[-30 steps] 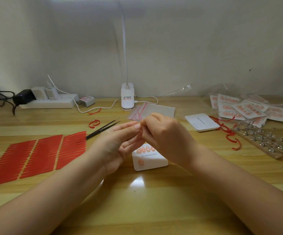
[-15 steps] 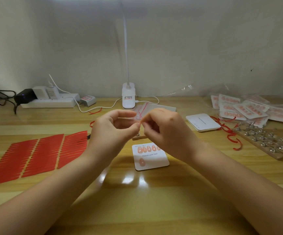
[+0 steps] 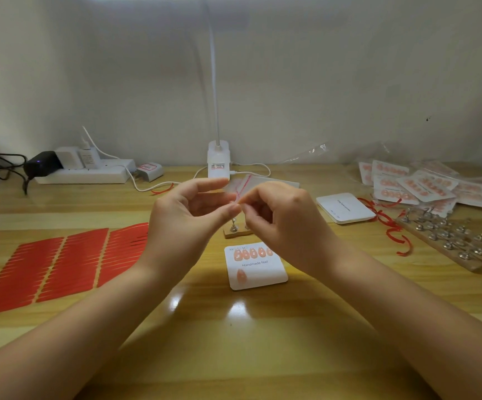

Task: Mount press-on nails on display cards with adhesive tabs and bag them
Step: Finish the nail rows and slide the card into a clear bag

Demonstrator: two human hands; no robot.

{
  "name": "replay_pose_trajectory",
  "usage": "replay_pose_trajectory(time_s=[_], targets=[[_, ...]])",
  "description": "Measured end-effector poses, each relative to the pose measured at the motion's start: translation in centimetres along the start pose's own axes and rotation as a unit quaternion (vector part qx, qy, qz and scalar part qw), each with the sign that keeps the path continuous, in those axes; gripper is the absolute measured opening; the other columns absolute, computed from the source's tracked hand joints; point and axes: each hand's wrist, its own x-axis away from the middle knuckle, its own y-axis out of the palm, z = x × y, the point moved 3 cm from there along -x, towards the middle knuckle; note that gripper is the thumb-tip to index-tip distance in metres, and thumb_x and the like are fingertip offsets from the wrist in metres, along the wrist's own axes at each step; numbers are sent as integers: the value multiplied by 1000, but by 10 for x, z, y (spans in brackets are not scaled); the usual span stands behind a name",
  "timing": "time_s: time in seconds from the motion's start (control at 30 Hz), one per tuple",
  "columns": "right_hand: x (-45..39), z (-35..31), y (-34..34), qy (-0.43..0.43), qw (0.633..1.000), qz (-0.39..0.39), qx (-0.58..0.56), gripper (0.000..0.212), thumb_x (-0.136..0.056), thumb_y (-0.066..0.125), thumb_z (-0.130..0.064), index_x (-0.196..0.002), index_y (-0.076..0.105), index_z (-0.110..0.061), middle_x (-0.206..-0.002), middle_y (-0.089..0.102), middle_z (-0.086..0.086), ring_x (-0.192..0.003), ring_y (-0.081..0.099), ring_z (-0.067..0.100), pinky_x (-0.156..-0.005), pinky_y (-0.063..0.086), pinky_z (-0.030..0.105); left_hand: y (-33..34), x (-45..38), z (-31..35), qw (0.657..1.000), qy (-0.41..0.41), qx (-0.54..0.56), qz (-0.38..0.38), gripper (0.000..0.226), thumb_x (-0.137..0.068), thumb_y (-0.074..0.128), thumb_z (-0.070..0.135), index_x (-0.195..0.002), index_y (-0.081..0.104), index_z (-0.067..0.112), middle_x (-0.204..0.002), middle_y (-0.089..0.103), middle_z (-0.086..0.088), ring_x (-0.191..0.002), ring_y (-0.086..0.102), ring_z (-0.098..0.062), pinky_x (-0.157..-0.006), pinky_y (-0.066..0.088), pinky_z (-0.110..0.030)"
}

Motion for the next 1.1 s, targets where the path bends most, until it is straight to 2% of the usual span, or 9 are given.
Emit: replay_pose_trajectory(time_s=[0.13, 0.23, 0.37, 0.5, 0.57, 0.67, 0.8, 0.97, 1.1], targets=[[-1, 0, 0, 9, 1000, -4, -12, 5, -86, 64, 2, -83, 67, 0, -69, 59, -1, -62, 48, 9, -59, 39, 17, -1, 0, -4, 1000, -4, 22, 2, 42, -66, 80, 17, -106, 68, 19, -93, 76, -2, -93, 72, -16, -81, 57, -26], [-2, 2, 1, 86, 991, -13, -99, 8, -89, 62, -1, -85, 68, -3, -65, 60, -5, -56, 56, 5, -57, 44, 14, 0, 1, -3, 1000, 23, 9, 16, 40, -68, 79, 14, -106, 67, 18, -94, 76, 2, -92, 72, -13, -79, 55, -19], [-4, 12, -2, 231, 933, -19, -275, 7, -93, 60, -6, -88, 66, -6, -67, 63, 2, -51, 59, 7, -47, 44, 18, -8, -2, -1, 998, 41, 14, 40, 41, -74, 77, 6, -112, 65, 15, -97, 75, 2, -95, 71, -11, -80, 54, -17], [-7, 18, -1, 297, 887, -50, -349, 16, -99, 51, -8, -95, 66, -4, -78, 65, 8, -57, 62, 11, -49, 49, 22, -5, -1, -1, 999, 38, 23, 27, 44, -72, 77, 9, -114, 64, 17, -98, 75, 4, -97, 71, -11, -78, 54, -16], [-8, 20, -2, 322, 868, -58, -373, 14, -98, 53, -11, -93, 65, -6, -78, 64, 7, -59, 62, 13, -49, 49, 21, -5, 0, -3, 999, 35, 29, 28, 45, -72, 76, 10, -114, 64, 17, -98, 75, 5, -97, 71, -11, -78, 54, -16], [-8, 26, -12, 320, 887, -34, -331, 17, -88, 68, -24, -85, 62, -9, -67, 63, -3, -56, 62, 10, -45, 45, 21, -6, -1, -4, 998, 31, 34, 30, 46, -72, 76, 12, -115, 64, 18, -99, 75, 5, -98, 71, -11, -78, 54, -17], [-9, 33, -23, 307, 907, -25, -288, 13, -83, 73, -16, -79, 64, -8, -60, 64, -4, -57, 65, 11, -44, 46, 21, -5, 0, -7, 999, 21, 34, 28, 45, -71, 76, 13, -114, 63, 21, -97, 76, 7, -97, 71, -9, -77, 54, -15], [9, 46, -29, 321, 919, -50, -225, 8, -88, 69, -15, -84, 68, -9, -69, 71, 2, -64, 70, 12, -48, 50, 23, -4, 1, -11, 999, 18, 20, 21, 43, -75, 76, 9, -114, 63, 21, -97, 75, 8, -95, 71, -8, -76, 54, -15], [31, 56, -24, 340, 918, -58, -197, 3, -91, 64, -15, -91, 68, -16, -83, 71, 1, -65, 69, 9, -47, 50, 22, -1, 4, -17, 1000, 13, -6, 12, 42, -75, 75, 16, -114, 64, 21, -99, 75, 6, -96, 71, -9, -79, 55, -18]])
